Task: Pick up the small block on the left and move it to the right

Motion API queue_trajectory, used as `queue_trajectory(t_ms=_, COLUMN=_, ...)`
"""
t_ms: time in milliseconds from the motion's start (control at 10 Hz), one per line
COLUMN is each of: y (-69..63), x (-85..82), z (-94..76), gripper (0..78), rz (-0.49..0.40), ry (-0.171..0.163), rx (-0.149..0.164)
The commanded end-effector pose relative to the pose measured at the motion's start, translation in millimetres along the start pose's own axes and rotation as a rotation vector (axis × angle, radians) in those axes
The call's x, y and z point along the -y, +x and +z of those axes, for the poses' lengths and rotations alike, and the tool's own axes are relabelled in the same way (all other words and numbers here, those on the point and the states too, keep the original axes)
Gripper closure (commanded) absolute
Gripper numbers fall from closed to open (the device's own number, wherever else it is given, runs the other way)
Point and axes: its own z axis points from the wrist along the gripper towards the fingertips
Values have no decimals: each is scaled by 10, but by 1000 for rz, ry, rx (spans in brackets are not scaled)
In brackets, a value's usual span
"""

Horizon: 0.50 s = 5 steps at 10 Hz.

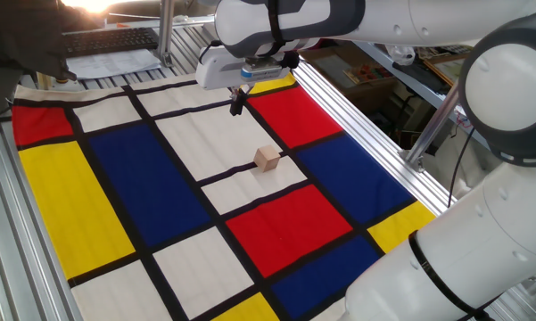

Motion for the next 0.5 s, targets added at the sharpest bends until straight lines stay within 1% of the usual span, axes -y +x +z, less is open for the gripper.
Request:
queue_trajectory(t_ms=100, y=0, x=0, z=0, gripper=776, rz=-1, ry=1, rx=0)
queue_trajectory(t_ms=200, y=2, x=-2, z=-1, gripper=776, rz=-8, ry=55, rx=-100)
queue_trajectory(t_ms=300, y=5, x=-6, z=-4, gripper=776, rz=-13, ry=69, rx=-100)
queue_trajectory(t_ms=500, y=7, x=-8, z=-5, gripper=776, rz=-12, ry=68, rx=-101)
